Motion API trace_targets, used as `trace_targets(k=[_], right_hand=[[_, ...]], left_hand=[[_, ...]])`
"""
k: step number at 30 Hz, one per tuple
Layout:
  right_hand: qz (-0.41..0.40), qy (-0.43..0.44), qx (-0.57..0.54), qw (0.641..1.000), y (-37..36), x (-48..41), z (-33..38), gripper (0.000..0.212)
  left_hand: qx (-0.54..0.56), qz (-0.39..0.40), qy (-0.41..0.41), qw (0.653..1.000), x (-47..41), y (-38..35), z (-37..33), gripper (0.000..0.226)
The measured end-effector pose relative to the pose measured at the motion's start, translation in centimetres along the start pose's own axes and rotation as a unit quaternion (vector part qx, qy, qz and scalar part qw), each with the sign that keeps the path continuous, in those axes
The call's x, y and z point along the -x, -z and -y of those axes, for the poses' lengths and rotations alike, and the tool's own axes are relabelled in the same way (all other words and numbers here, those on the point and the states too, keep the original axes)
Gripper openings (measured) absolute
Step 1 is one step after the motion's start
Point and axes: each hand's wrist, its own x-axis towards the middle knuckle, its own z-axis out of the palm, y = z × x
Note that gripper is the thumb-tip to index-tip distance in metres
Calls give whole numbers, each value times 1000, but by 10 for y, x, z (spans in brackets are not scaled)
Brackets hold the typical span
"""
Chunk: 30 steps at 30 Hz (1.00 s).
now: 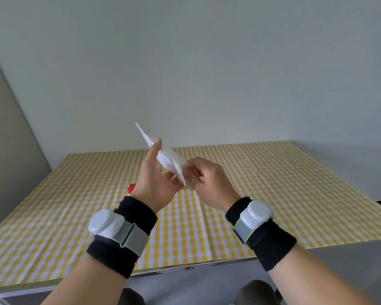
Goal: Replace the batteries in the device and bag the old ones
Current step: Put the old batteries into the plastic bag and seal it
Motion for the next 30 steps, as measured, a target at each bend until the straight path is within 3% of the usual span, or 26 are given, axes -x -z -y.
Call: trace_targets(k=[4, 9, 12, 14, 17, 19, 21, 23, 25, 30], right_hand=[[-34, 11, 14, 999, -8, -4, -5, 6], [-74, -14, 1, 997, -20, -10, -14, 5], [-94, -108, -82, 986, -29, -14, -27, 8], [-87, -138, -32, 986, -37, -19, -48, 11], [72, -160, 99, 980, -53, -25, -85, 24], [205, -168, 149, 953, -72, -31, -104, 47], [279, -170, 164, 931, -90, -36, -118, 64], [326, -124, 209, 914, -111, -43, -133, 68], [363, -70, 279, 886, -129, -47, -145, 59], [359, 20, 359, 861, -136, -45, -152, 40]], left_hand=[[13, -52, -93, 994, -10, 9, -1, 39], [95, -96, -152, 979, -20, 31, -4, 35], [108, -110, -181, 971, -25, 42, -11, 30], [117, -122, -192, 967, -30, 52, -19, 31], [130, -126, -187, 966, -37, 64, -26, 38], [130, -128, -182, 966, -41, 71, -28, 42], [126, -125, -180, 967, -42, 73, -27, 41], [122, -136, -177, 967, -46, 80, -28, 38], [118, -144, -181, 966, -49, 86, -30, 39], [77, -178, -179, 964, -54, 88, -33, 29]])
